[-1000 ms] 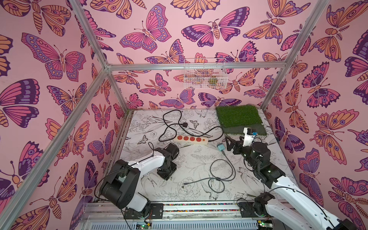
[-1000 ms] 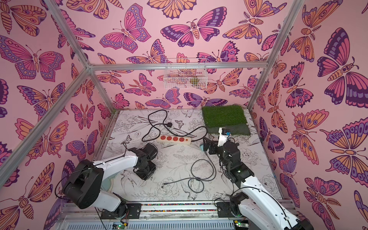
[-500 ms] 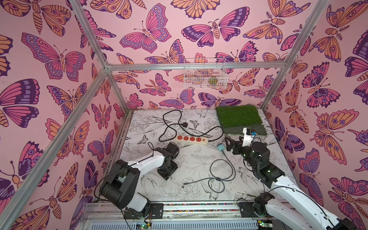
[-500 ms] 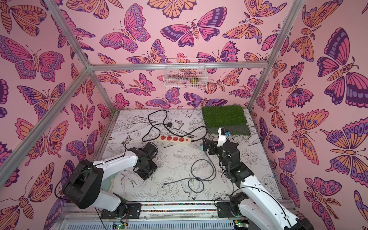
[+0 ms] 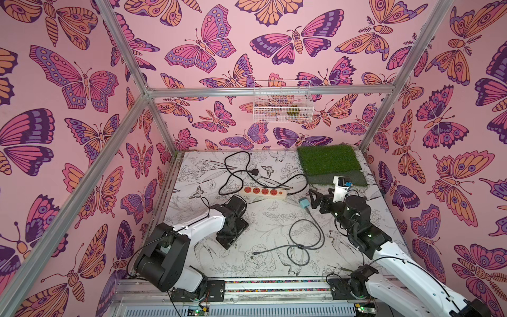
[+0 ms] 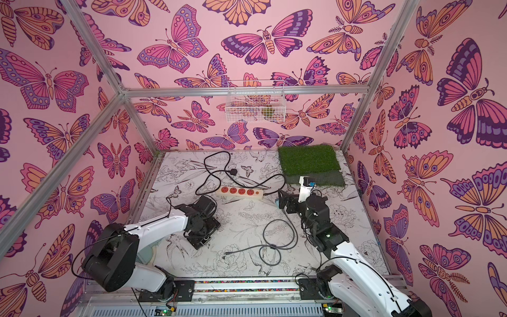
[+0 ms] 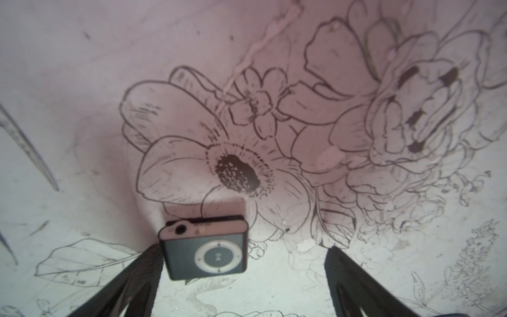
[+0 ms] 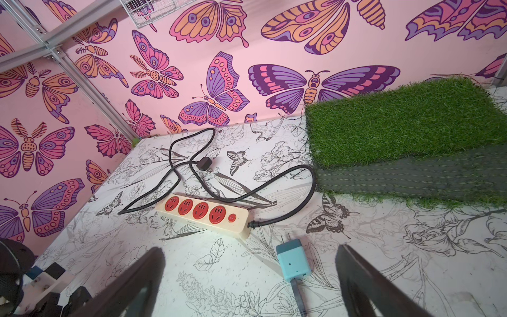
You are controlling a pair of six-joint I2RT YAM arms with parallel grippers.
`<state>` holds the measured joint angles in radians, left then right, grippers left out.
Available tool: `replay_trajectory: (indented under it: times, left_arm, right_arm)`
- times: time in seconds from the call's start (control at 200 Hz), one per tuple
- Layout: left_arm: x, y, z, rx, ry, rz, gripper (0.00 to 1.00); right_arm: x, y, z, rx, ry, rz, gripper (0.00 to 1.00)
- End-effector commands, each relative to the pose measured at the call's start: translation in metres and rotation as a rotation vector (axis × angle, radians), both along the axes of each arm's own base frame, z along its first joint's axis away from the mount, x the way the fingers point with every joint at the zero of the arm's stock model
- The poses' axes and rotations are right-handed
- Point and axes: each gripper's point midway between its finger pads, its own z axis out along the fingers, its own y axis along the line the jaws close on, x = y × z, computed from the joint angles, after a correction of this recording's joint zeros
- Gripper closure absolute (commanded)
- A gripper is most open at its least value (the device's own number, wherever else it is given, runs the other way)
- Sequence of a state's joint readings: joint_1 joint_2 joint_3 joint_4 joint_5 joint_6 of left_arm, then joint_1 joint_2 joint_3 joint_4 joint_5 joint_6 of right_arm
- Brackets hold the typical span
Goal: Charge mp3
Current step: Pick up the MP3 player from the center of the board.
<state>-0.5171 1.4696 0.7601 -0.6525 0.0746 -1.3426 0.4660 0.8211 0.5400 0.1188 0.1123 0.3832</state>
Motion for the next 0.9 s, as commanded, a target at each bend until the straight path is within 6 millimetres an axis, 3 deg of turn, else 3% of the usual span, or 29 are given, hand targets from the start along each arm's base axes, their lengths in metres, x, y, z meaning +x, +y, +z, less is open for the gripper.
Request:
replay_trajectory:
  times: [0.0,0.16,0.466,0.631,0.896]
  left_arm:
    - [-0.017,0.024,-0.004,0.103,0.045,-0.026,0.05]
    - [-0.018,0.032,0.001,0.135,0.043,-0.037,0.08]
    - [-0.018,0.024,-0.011,0.112,0.082,-0.033,0.17]
    - [-0.018,0.021,-0.015,0.11,0.088,-0.035,0.29]
    - [-0.02,0.02,-0.02,0.111,0.096,-0.037,0.4]
  right_arm:
    - [0.001,0.001,0.016,-0.003,-0.038,0.001,0.01]
    - [0.002,0.001,0.016,-0.004,-0.038,-0.002,0.01]
    - [0.001,0.0,0.017,-0.007,-0.041,-0.003,0.01]
    - [0.001,0.0,0.016,-0.009,-0.039,-0.005,0.01]
    - [0.001,0.0,0.016,-0.009,-0.038,-0.008,0.01]
